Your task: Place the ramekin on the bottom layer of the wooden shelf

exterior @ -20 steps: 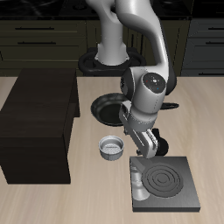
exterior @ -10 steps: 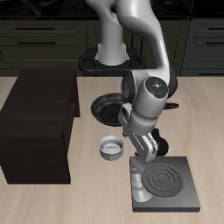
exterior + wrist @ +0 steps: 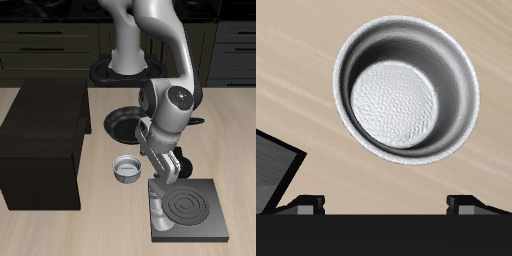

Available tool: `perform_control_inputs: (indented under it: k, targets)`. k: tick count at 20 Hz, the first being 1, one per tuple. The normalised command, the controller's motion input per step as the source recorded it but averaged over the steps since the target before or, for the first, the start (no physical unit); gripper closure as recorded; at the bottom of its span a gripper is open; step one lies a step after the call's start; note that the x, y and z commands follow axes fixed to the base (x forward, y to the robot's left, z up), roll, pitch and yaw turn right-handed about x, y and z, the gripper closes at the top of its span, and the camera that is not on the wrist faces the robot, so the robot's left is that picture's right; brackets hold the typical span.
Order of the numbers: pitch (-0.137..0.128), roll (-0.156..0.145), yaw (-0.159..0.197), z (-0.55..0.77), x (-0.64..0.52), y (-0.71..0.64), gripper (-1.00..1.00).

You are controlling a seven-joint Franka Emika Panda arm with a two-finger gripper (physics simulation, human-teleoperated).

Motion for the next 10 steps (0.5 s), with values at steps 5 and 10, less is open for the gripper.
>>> perform_control_inputs:
  k: [5, 10]
  targets:
    - [-0.044, -0.001, -0.043, 0.18, -0.03, -0.23, -1.0]
    - [-0.001, -0.062, -0.034, 0.21, 0.07, -0.3, -1.0]
